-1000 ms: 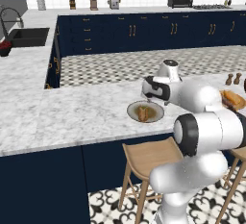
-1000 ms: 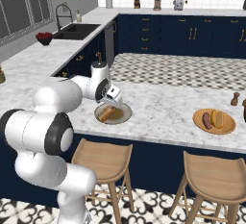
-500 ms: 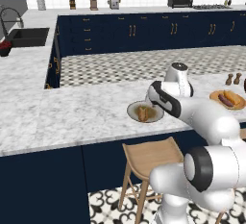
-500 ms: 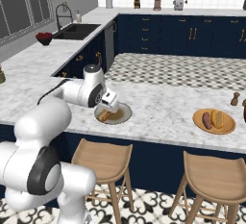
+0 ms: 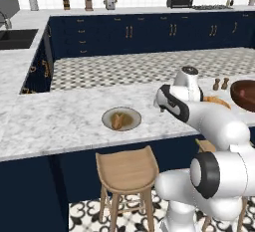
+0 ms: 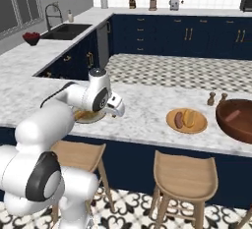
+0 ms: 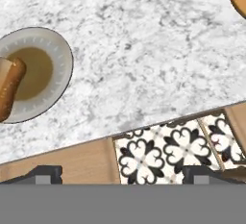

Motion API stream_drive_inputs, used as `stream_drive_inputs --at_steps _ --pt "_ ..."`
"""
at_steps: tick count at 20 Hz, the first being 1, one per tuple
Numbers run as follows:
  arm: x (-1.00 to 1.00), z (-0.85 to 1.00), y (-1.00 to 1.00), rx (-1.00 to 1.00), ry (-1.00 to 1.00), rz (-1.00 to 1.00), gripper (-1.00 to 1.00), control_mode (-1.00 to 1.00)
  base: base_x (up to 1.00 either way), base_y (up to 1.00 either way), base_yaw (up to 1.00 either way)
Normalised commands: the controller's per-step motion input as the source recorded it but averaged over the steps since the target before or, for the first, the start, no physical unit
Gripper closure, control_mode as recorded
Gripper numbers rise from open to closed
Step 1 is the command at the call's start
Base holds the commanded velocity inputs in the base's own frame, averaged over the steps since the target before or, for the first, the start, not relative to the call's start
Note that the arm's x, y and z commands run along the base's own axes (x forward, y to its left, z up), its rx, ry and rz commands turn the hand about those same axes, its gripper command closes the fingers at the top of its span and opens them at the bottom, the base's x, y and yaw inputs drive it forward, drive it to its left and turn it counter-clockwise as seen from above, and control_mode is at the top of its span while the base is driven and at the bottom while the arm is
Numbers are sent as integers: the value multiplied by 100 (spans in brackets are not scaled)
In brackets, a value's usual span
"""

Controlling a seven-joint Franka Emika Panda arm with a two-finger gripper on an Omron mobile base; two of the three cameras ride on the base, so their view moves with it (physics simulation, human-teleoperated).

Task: Place one bun and one sausage from the bowl on each plate.

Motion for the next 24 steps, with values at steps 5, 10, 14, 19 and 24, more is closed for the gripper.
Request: stream_drive_inputs --at_steps 5,10,14,19,24 --pt "0 0 0 0 0 0 -100 100 0 -100 0" --pt "0 0 0 0 0 0 -100 100 6 -100 0" --pt "0 0 0 0 0 0 -100 100 14 -100 0" --pt "0 0 0 0 0 0 -100 100 39 -100 0" --pt "0 0 0 0 0 0 -100 100 65 -51 8"
